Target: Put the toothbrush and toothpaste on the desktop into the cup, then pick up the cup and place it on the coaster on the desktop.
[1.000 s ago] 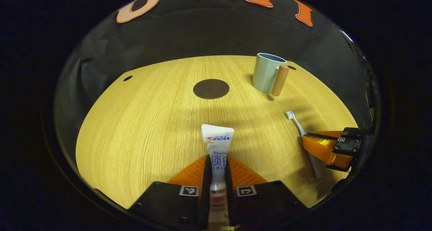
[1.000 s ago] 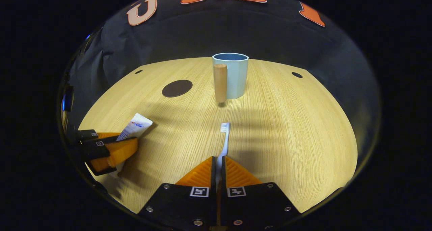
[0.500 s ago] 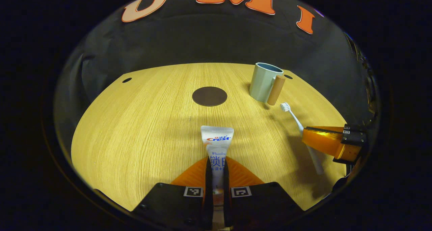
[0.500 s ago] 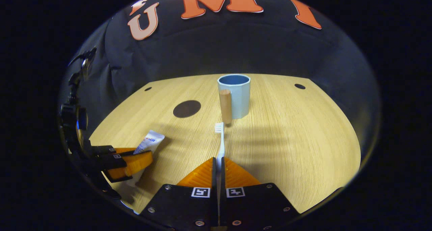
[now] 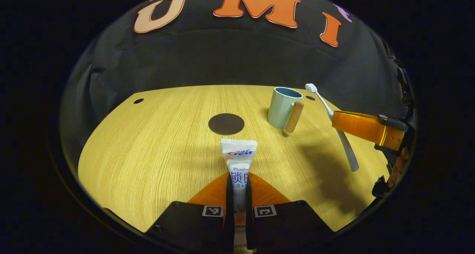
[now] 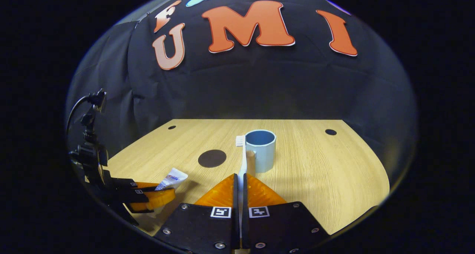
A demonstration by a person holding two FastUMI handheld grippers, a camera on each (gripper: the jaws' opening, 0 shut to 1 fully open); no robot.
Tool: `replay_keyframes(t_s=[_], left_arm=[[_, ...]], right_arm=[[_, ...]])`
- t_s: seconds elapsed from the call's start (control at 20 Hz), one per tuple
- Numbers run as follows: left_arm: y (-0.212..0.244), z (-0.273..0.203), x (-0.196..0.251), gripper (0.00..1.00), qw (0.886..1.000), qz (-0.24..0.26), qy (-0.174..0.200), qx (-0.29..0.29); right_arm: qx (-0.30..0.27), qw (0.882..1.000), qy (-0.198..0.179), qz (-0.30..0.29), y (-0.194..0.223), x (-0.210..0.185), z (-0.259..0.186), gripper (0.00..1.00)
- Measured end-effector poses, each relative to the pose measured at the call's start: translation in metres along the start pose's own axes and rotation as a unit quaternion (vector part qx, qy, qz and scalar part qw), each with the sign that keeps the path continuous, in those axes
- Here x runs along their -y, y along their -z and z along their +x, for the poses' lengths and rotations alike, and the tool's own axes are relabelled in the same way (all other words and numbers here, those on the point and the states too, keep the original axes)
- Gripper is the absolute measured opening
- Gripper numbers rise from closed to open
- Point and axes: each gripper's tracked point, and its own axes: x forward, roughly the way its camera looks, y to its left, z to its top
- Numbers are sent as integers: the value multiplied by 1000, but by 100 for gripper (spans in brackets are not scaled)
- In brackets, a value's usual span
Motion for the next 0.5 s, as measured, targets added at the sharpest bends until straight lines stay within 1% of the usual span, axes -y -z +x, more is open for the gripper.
replay_keyframes(t_s=[0.2,0.25,0.3,0.35,0.5], left_arm=[[-11,-1,-2,16,1000,-6,1,21],[-14,1,-2,16,1000,-8,3,28],[-17,2,-2,18,999,-10,5,34],[-21,3,-3,16,999,-11,7,40],[-28,-4,-5,16,998,-13,11,56]], right_arm=[[47,999,-10,-6,-24,3,-4,3],[59,998,-14,-9,-34,3,3,3],[75,997,-18,-10,-43,2,7,3],[94,995,-30,-6,-52,-3,11,3],[137,990,-45,-1,-70,-7,22,3]])
